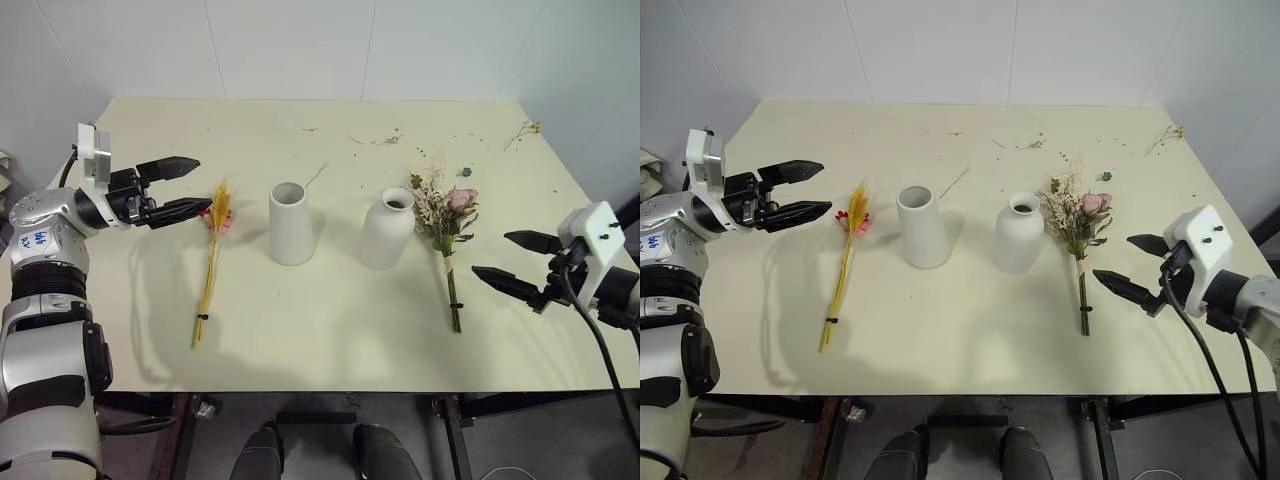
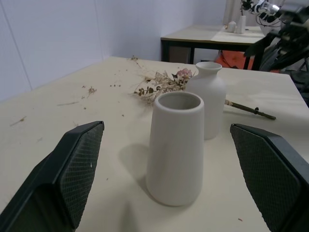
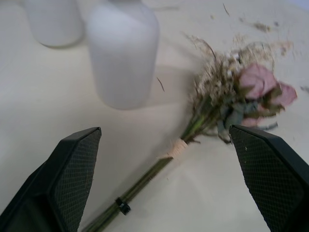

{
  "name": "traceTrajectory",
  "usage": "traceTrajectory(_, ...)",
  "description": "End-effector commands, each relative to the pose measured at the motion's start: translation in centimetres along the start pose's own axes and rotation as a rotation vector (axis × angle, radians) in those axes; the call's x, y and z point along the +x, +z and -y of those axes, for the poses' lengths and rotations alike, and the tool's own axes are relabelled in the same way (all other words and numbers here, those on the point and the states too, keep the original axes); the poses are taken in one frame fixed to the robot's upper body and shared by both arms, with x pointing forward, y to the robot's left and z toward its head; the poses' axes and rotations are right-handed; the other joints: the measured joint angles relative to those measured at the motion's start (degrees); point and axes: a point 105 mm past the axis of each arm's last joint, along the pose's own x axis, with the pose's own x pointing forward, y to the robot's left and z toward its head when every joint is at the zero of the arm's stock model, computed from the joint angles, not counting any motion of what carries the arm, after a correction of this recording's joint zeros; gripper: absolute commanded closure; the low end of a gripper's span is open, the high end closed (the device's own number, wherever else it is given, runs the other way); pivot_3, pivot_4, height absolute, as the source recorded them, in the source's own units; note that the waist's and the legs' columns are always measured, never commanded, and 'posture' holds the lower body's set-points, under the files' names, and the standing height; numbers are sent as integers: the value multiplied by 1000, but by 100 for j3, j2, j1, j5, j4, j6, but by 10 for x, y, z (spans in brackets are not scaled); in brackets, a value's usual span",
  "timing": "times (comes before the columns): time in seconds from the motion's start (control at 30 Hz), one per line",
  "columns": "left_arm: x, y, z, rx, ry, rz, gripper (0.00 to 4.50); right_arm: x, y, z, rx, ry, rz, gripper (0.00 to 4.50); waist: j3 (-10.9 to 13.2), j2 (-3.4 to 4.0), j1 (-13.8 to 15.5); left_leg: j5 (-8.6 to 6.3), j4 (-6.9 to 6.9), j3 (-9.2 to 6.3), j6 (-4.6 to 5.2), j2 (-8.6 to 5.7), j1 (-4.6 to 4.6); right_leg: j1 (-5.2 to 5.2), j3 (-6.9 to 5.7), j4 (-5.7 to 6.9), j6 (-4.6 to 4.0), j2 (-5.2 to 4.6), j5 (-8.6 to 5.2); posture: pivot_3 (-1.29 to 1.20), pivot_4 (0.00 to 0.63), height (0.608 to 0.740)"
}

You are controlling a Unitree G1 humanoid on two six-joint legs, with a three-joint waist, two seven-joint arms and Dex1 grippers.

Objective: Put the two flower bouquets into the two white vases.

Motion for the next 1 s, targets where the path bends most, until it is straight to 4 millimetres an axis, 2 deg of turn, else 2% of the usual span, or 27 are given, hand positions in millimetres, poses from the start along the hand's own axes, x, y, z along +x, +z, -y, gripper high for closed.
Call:
traceTrajectory(0.03,2,14,12,50,-131,32,26,2,5,3,-2,-57,-6,0,0,0,5,0,0,0,0,0,-1,0,0,0,0,0,0,0,150,740)
traceTrajectory(0.17,4,18,14,66,-150,25,26,13,-6,9,55,-91,-73,0,0,0,7,-1,0,0,1,-1,-2,0,2,0,2,0,1,0,150,740)
traceTrajectory(0.37,1,25,18,87,-169,36,26,39,-25,24,124,-153,-173,0,0,1,-5,-1,2,2,1,0,0,-1,5,0,0,0,2,0,150,740)
traceTrajectory(0.6,-4,30,20,108,-171,22,26,70,-43,15,139,-103,-257,0,1,1,-4,-2,-7,3,2,0,-3,-10,9,5,1,3,1,0,150,740)
traceTrajectory(0.77,-7,30,21,117,-169,21,26,86,-52,17,140,-117,-303,0,1,1,-5,-2,-5,3,2,-2,-4,-11,11,7,3,4,2,0,150,740)
traceTrajectory(0.87,-8,30,22,119,-168,21,0,90,-52,24,150,-162,-302,578,1,1,-6,-2,-2,3,2,-2,-3,-10,11,10,3,4,2,0,150,740)
traceTrajectory(1.0,-11,29,23,121,-164,21,0,90,-49,25,136,-169,-292,1904,1,1,-5,-2,-2,3,2,-1,-3,-10,11,11,3,5,2,0,150,740)
